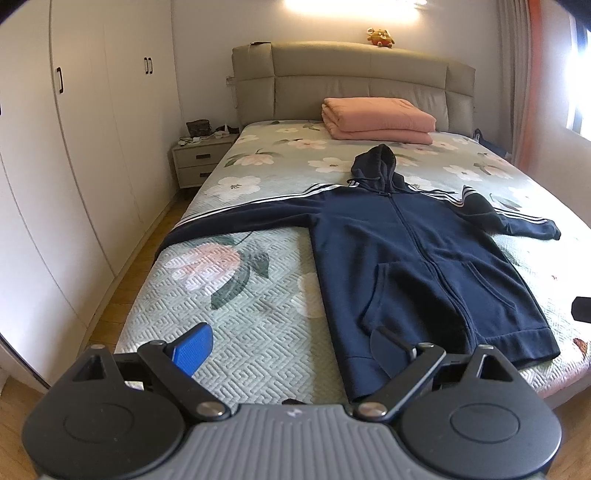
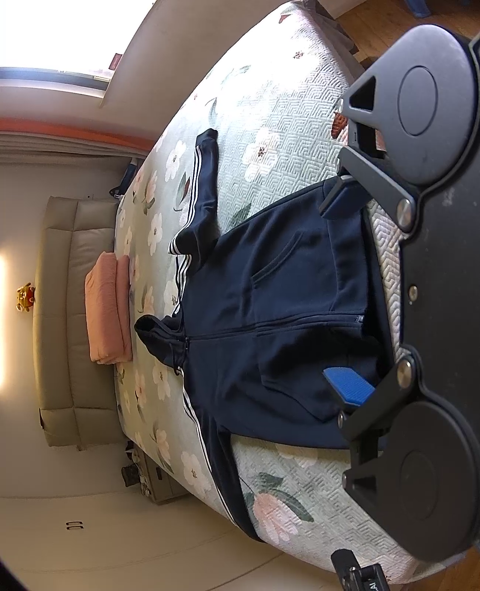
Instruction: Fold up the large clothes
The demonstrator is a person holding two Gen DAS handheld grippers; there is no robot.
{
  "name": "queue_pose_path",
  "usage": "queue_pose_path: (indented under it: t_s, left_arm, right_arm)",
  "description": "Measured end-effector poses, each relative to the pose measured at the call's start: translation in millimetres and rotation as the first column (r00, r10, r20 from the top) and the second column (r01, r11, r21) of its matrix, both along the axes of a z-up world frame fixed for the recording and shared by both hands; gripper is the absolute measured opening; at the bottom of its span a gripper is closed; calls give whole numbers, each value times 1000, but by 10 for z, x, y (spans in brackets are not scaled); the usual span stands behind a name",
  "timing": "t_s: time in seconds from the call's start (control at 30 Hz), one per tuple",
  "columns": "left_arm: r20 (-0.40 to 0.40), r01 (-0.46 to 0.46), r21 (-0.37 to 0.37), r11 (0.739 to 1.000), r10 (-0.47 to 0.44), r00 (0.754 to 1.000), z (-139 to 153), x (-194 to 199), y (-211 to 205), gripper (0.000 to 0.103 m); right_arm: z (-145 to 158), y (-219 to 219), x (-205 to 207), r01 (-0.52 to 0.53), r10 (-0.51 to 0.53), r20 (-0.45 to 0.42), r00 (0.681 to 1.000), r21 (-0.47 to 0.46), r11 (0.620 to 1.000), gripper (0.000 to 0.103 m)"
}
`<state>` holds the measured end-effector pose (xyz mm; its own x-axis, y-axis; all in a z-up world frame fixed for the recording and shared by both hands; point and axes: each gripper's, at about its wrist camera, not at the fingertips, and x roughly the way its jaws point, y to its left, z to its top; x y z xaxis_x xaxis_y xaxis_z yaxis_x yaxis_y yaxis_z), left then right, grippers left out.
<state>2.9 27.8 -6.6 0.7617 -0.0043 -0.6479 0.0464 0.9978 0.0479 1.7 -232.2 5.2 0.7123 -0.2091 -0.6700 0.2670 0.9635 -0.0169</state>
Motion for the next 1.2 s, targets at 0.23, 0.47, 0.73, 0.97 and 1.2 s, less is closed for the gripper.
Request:
queue_pose_path:
  t_s: [0.23,0.47,0.73,0.97,1.2]
  left_arm:
    - [18,3,11,1000,-3,1000,17,-55,0,94]
    - [37,-14,-5,1000,14,999,66,-130,146,94]
    - [25,-37,-67,997,39,999,38,-84,316,94]
    - [-10,-55,-65,996,55,998,-146,223,298,96]
    - [-113,-95,-47,994,89,990,-702,1030,124,95]
  right_arm:
    - [27,36,-26,-1,1,6,1000,-4,1000,103]
    - [69,117,-66,-5,5,10,1000,-2,1000,103]
    - [85,175,-90,6,-6,4,1000,-28,1000,103]
    - [-100,155,246,4,-5,-17,1000,-43,999,103]
    - [-749,-59,955,24,-24,-22,999,-25,999,103]
